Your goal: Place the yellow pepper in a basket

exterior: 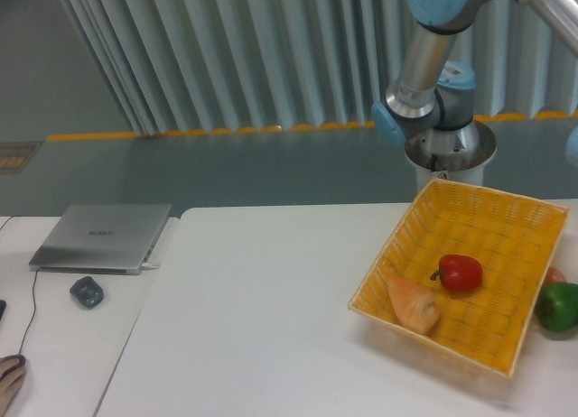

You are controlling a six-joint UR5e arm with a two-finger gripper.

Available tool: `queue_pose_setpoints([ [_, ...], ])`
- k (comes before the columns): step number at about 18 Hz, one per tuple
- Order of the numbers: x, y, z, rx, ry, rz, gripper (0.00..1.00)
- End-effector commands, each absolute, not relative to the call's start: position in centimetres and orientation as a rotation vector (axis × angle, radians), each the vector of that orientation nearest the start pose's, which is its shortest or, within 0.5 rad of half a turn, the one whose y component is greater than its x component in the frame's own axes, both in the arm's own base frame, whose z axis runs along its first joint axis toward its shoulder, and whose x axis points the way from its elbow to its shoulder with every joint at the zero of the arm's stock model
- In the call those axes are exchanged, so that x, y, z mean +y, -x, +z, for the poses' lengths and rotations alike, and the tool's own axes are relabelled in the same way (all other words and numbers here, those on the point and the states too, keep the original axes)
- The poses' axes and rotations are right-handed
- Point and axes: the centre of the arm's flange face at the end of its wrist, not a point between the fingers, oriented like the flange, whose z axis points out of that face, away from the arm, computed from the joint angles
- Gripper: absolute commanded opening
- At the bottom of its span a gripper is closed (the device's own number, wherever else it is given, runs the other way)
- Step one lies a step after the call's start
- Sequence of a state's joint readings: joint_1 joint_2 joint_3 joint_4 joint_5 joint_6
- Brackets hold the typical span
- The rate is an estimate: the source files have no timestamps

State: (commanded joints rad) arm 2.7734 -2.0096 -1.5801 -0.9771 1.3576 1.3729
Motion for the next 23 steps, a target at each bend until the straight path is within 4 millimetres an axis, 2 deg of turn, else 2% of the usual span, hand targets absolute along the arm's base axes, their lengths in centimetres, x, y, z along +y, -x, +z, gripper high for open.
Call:
queue_pose_setpoints([
  [3,37.5,55.6,32.5,0.270,2.868,0.182,0.43],
  [5,37.5,55.2,33.4,0.273,2.865,0.190,0.43],
  [8,37.3,54.0,35.8,0.273,2.864,0.189,0.43],
  [11,36.8,51.0,38.5,0.285,2.870,0.150,0.43],
  [12,37.0,49.6,39.4,0.297,2.872,0.138,0.43],
  [13,37.7,47.2,40.6,0.333,2.872,0.119,0.44],
  [19,36.4,39.9,41.3,0.416,2.897,0.105,0.44],
  [23,35.6,36.8,41.0,0.606,2.984,0.125,0.45],
])
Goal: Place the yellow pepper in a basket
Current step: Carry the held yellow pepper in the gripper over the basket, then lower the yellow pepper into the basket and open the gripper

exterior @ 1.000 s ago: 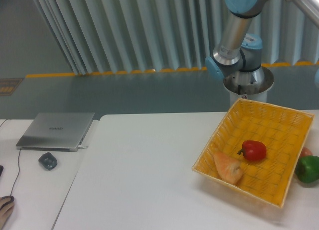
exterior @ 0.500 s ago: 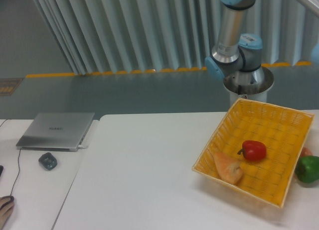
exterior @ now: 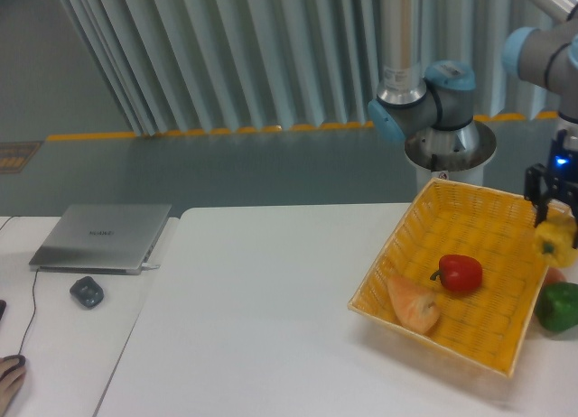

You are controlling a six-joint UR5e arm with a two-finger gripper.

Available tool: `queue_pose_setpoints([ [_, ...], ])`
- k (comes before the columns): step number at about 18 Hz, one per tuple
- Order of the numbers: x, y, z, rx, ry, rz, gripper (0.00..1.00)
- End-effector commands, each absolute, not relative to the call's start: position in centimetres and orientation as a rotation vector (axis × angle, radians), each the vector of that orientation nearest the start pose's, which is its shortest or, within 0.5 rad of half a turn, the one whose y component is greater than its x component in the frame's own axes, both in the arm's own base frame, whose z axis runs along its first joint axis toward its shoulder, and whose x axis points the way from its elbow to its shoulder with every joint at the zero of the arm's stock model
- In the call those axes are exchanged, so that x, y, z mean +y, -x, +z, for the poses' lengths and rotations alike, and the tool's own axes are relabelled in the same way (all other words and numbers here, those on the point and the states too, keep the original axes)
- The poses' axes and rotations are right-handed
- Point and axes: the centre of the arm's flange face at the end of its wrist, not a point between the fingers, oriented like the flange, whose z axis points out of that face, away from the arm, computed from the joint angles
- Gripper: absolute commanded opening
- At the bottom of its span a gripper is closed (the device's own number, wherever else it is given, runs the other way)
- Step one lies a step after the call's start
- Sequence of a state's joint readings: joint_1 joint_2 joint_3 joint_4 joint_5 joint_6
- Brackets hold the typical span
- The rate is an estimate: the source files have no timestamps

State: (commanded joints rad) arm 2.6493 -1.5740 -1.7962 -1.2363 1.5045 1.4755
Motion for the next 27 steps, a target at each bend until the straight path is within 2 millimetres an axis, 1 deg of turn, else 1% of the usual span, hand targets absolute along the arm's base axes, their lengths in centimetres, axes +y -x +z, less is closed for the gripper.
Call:
queue_pose_setpoints([
  [2,35.5,35.5,40.7,0.655,3.020,0.128,0.45],
  [4,35.3,34.1,39.7,0.698,3.047,0.114,0.46],
  [5,35.1,33.7,39.4,0.730,3.060,0.112,0.46],
  [6,34.9,32.8,38.7,0.783,3.077,0.101,0.49],
  [7,35.1,32.3,38.4,0.813,3.087,0.103,0.49],
  [9,35.0,32.1,38.4,0.834,3.101,0.111,0.50],
  [11,35.2,31.7,38.3,0.861,3.096,0.109,0.55],
  [12,35.4,31.5,38.3,0.871,3.095,0.110,0.67],
  [13,35.3,31.4,38.5,0.875,3.092,0.115,0.89],
  [14,35.3,31.4,38.5,0.875,3.092,0.117,1.00],
  [16,35.3,31.2,38.9,0.874,3.089,0.129,1.00],
  [19,35.3,31.1,38.9,0.878,3.088,0.129,1.00],
  [23,35.7,31.6,39.3,0.886,3.080,0.141,1.00],
  [25,36.1,32.4,39.9,0.889,3.067,0.157,1.00],
  [26,36.9,33.6,39.9,0.888,3.064,0.156,1.00],
  [27,37.8,34.9,40.5,0.887,3.062,0.165,1.00],
])
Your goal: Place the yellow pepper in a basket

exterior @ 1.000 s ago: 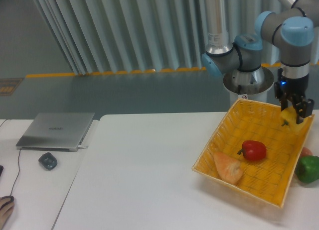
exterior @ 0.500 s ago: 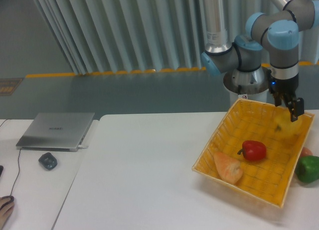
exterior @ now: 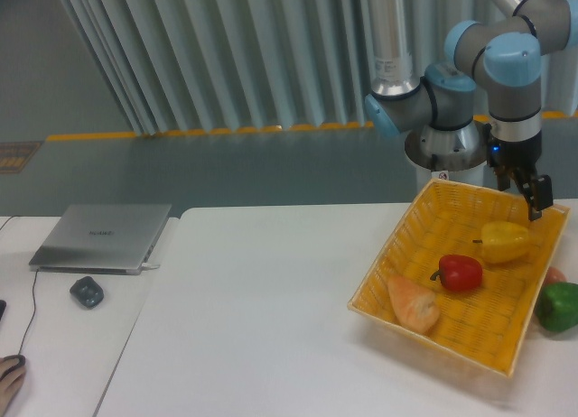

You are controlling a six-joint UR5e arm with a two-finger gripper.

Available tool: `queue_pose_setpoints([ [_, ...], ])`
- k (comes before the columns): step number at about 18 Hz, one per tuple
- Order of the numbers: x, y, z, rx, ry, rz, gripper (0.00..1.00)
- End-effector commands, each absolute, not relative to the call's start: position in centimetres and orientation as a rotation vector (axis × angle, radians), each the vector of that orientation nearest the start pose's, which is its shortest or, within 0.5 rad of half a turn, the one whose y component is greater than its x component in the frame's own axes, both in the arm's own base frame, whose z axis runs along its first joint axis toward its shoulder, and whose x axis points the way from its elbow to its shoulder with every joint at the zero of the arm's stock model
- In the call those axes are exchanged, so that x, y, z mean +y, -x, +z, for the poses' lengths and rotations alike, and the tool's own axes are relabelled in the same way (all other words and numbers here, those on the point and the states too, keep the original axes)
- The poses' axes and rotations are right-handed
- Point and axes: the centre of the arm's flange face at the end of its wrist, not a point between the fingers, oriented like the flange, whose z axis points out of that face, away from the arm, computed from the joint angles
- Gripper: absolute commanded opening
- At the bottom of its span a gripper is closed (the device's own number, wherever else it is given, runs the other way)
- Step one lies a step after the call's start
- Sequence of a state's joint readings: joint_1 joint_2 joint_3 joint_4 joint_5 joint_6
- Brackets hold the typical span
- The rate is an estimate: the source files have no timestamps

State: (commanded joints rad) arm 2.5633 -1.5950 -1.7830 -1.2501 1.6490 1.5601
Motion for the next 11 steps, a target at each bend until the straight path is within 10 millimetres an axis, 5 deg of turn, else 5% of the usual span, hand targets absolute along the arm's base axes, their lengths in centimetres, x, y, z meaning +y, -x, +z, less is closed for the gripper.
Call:
queue_pose_setpoints([
  [6,41.4,42.3,42.6,1.084,2.992,0.214,1.00],
  [11,42.0,48.3,38.7,1.121,2.952,0.120,1.00],
])
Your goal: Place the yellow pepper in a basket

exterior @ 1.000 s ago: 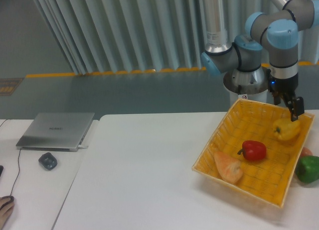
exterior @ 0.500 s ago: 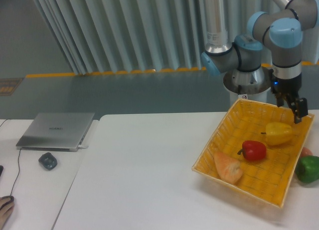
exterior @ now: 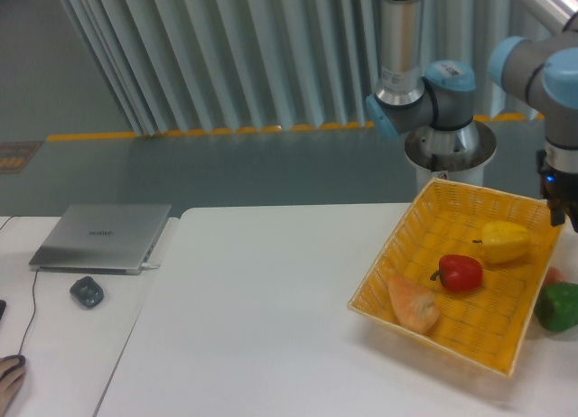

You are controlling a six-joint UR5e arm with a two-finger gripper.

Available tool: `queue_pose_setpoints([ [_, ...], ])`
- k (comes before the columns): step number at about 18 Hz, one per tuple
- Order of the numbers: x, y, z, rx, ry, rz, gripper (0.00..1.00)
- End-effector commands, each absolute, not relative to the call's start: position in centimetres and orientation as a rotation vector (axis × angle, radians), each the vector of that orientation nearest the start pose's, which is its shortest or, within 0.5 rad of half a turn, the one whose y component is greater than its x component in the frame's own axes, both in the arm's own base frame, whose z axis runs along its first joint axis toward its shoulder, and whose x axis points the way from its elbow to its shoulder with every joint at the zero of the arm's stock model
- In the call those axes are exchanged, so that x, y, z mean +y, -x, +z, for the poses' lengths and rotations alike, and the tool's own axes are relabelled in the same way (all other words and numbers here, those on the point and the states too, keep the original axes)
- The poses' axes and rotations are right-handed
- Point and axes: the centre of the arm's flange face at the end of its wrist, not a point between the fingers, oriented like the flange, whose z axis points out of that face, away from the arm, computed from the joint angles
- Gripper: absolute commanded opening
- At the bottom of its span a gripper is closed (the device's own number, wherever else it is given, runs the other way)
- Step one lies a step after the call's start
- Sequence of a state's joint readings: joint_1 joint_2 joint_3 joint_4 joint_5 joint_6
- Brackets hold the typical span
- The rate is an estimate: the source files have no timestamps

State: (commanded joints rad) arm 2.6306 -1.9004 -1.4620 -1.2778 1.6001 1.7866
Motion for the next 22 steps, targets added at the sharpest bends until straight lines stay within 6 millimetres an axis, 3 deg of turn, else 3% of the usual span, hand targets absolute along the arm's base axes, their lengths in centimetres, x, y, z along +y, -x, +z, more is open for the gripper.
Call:
queue_pose_setpoints([
  [3,40.3,50.6,38.1,1.337,2.832,0.139,1.00],
  [14,40.5,51.2,34.9,1.328,2.823,0.109,1.00],
  [22,40.2,51.6,35.4,1.319,2.831,0.141,1.00],
])
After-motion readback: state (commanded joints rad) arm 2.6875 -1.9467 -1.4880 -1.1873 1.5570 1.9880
